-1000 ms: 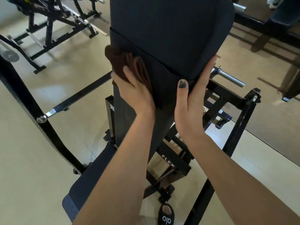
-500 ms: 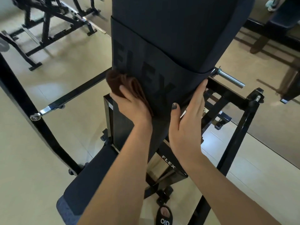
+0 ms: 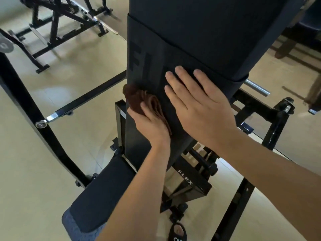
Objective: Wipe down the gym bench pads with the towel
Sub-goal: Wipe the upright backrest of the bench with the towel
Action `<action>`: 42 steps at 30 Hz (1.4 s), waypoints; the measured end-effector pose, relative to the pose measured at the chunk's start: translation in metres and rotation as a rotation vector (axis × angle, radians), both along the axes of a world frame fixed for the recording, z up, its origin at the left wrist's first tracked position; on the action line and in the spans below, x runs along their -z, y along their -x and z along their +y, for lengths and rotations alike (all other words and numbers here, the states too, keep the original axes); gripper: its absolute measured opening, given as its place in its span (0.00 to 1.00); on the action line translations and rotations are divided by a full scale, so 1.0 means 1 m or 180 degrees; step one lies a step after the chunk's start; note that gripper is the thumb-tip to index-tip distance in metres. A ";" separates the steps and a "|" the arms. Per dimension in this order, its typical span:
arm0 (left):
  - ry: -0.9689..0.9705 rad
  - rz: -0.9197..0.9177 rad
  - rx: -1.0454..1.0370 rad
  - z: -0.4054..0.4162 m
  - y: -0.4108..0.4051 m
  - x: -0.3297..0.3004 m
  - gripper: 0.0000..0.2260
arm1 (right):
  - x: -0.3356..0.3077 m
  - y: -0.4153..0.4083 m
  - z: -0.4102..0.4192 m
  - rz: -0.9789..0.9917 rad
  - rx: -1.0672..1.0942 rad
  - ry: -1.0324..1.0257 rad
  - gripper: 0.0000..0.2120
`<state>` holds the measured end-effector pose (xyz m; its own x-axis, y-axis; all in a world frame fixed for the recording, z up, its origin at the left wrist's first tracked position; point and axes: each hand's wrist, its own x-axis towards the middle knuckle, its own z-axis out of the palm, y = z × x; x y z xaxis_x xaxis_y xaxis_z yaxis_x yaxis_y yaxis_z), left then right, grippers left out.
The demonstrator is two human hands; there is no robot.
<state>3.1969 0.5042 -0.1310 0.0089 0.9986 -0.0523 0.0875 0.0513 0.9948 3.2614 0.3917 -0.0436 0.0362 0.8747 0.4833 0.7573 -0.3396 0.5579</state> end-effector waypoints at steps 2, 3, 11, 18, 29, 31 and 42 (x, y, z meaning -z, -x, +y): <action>0.0250 0.0125 -0.0109 0.024 -0.001 0.000 0.14 | 0.005 0.002 0.000 -0.0141 0.0026 0.0040 0.21; 0.0318 0.0088 -0.0176 0.032 -0.001 -0.003 0.13 | 0.004 0.001 0.002 -0.0239 0.0224 0.0098 0.21; -0.0179 -0.0092 0.0323 -0.053 0.016 0.010 0.13 | 0.005 0.005 0.006 -0.0574 0.0420 0.0170 0.24; 0.0295 0.0271 -0.0307 0.038 0.005 0.023 0.15 | 0.008 0.000 0.007 -0.0608 0.0291 0.0024 0.23; -0.0272 -0.0004 0.0333 -0.094 0.024 0.025 0.24 | 0.009 -0.002 0.012 -0.0569 0.0070 -0.0285 0.20; -0.0368 0.0066 0.0357 -0.072 0.027 0.036 0.25 | 0.009 -0.003 0.013 -0.0566 0.0016 -0.0422 0.19; 0.0498 0.0017 0.0169 -0.056 0.039 0.072 0.17 | 0.009 0.002 0.015 -0.0474 0.0072 -0.0229 0.22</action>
<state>3.1575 0.4478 -0.2030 0.0608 0.9764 -0.2074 0.0995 0.2009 0.9746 3.2598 0.4066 -0.0525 -0.0212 0.8375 0.5460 0.6597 -0.3986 0.6370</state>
